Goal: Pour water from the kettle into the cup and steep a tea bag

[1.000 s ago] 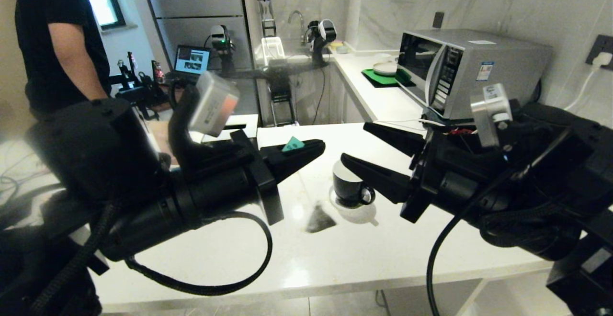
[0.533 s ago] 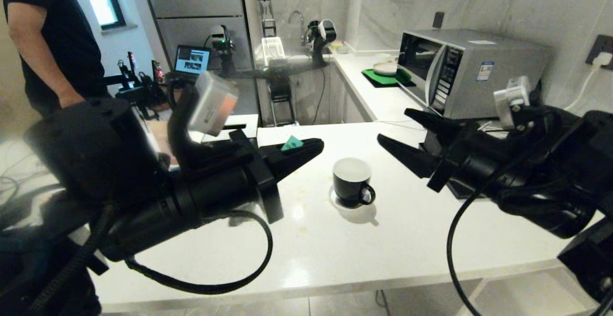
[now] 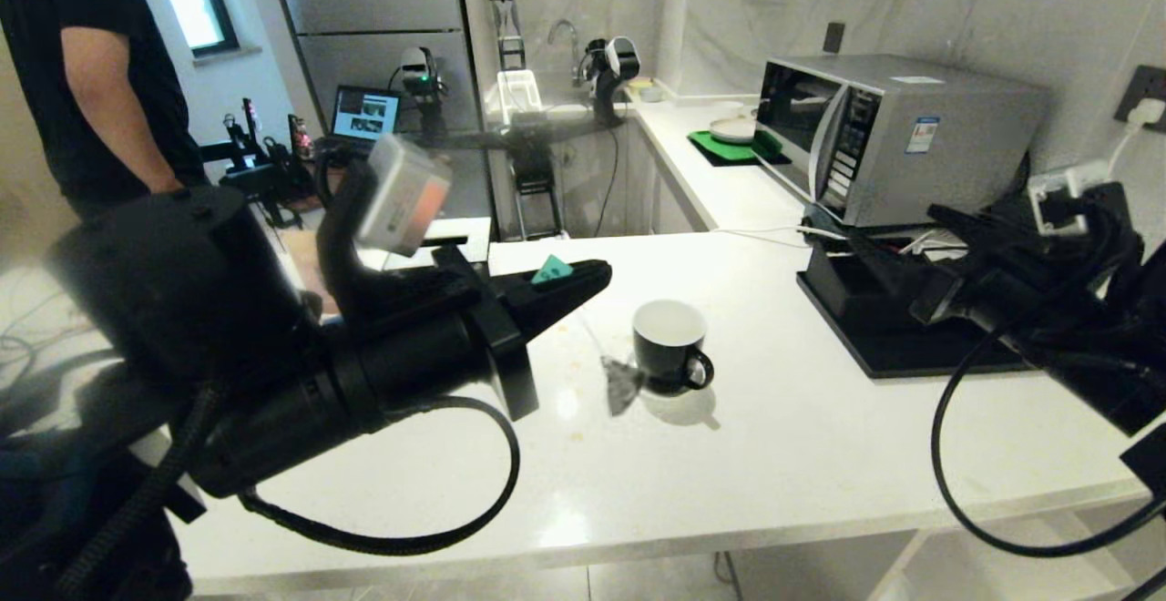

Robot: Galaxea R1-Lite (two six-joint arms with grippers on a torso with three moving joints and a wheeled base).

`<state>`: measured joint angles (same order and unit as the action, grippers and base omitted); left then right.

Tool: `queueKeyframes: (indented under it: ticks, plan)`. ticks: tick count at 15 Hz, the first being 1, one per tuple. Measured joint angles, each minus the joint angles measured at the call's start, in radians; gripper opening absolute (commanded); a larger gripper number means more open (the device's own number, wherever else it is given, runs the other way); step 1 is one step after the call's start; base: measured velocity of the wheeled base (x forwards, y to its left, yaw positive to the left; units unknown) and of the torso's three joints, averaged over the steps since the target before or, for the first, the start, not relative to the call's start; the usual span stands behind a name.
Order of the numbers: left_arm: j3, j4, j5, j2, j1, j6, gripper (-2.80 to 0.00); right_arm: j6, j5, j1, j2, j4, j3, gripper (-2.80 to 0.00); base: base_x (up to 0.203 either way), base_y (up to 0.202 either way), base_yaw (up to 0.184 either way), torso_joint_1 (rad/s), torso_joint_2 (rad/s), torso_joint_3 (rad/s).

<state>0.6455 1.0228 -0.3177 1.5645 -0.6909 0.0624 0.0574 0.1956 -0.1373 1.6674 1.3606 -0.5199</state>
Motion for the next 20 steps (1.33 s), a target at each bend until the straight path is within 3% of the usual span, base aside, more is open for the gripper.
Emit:
queueKeyframes:
  ticks: [2, 3, 11, 20]
  plan:
    - [0.000, 0.000, 0.001, 0.000, 0.001, 0.000, -2.80, 0.001, -0.002, 0.030, -0.004, 0.004, 0.005, 0.00, 0.000, 0.000, 0.000, 0.000, 0.00, 0.000]
    - [0.000, 0.000, 0.000, 0.000, 0.001, -0.001, -2.80, 0.001, -0.002, 0.037, -0.006, 0.006, 0.012, -2.80, 0.000, 0.000, 0.000, 0.000, 0.00, 0.000]
    - [-0.001, 0.000, 0.000, 0.000, 0.019, -0.001, -2.80, -0.005, 0.002, 0.049, -0.073, 0.014, 0.101, -2.80, 0.000, 0.000, 0.000, 0.000, 0.00, 0.000]
    - [-0.023, 0.000, 0.019, -0.010, 0.021, -0.001, -2.80, -0.001, 0.001, 0.062, -0.250, 0.024, 0.352, -2.80, 0.000, 0.000, 0.000, 0.000, 0.00, 0.000]
